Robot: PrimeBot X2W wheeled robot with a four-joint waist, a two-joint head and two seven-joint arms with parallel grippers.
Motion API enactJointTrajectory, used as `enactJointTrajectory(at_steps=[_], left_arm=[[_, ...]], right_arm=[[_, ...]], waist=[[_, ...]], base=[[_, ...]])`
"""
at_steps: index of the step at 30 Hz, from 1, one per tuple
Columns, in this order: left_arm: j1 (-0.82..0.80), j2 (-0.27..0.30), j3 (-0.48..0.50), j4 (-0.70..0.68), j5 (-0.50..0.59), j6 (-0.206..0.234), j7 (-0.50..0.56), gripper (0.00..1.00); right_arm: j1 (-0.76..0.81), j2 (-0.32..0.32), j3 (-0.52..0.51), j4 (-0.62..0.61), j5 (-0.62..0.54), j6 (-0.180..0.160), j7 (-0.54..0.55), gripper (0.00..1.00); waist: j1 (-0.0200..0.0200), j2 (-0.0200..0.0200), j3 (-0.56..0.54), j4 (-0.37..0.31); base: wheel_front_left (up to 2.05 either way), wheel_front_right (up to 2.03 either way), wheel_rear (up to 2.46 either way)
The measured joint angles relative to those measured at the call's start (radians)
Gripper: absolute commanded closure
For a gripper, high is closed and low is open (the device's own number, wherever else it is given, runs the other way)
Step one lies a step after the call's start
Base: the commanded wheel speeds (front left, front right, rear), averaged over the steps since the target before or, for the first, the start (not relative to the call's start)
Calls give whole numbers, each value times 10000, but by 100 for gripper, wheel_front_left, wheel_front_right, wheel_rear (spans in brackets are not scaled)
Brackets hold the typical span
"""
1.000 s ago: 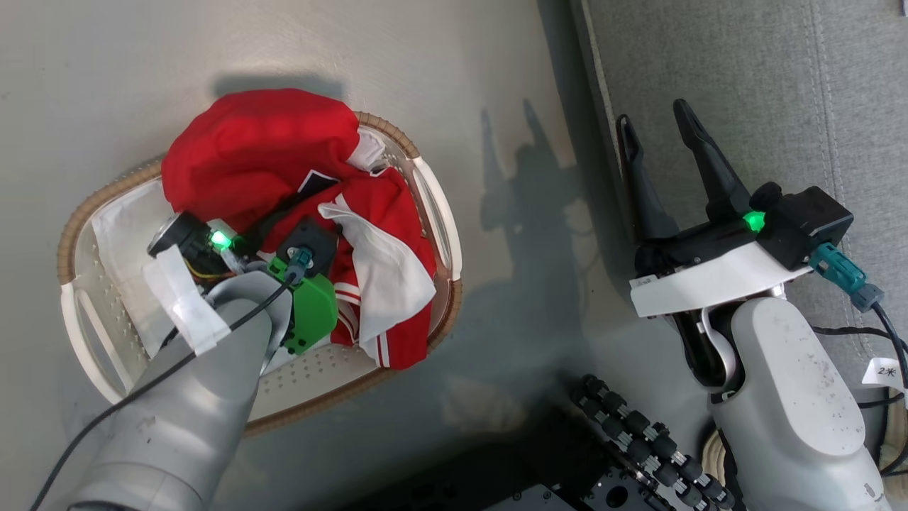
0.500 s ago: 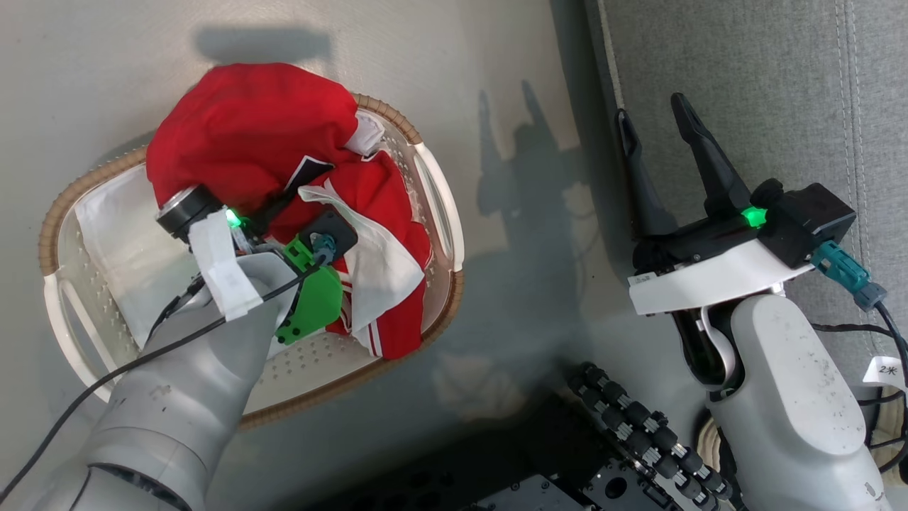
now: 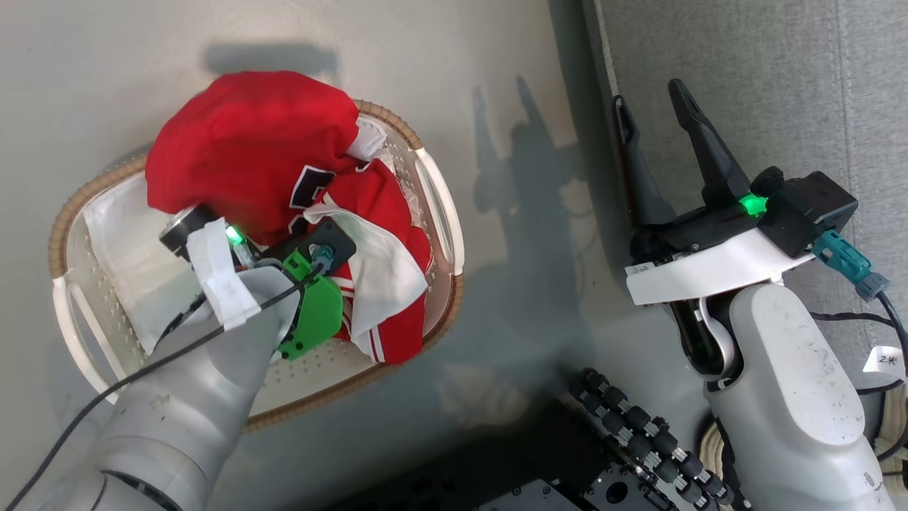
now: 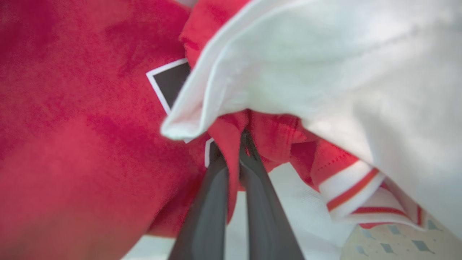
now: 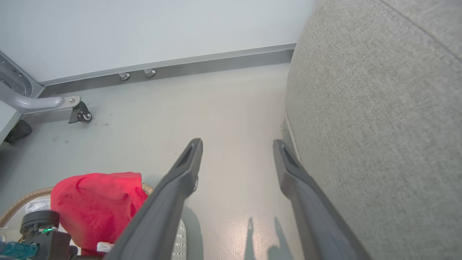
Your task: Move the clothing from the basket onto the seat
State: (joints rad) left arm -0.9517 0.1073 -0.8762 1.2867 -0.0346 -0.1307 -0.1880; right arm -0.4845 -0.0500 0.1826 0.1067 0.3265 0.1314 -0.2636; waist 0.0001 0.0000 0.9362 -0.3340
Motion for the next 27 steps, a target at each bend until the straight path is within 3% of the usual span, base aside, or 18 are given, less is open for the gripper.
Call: enactJointTrajectory(at_steps=[15,27], left_arm=[[1193,-458,-23,-813,-1954,0,-702,100],[2560,-527,717,-3595,-2729,2,-742,100]], right_arm=[[506,2,-489,502,-543,0,0,0],[1403,12,-512,865,-1039,0,0,0]], waist=[[-1,0,-1802,396],[-2,0,-3672,1252]], base=[[0,0,0],[0,0,0]])
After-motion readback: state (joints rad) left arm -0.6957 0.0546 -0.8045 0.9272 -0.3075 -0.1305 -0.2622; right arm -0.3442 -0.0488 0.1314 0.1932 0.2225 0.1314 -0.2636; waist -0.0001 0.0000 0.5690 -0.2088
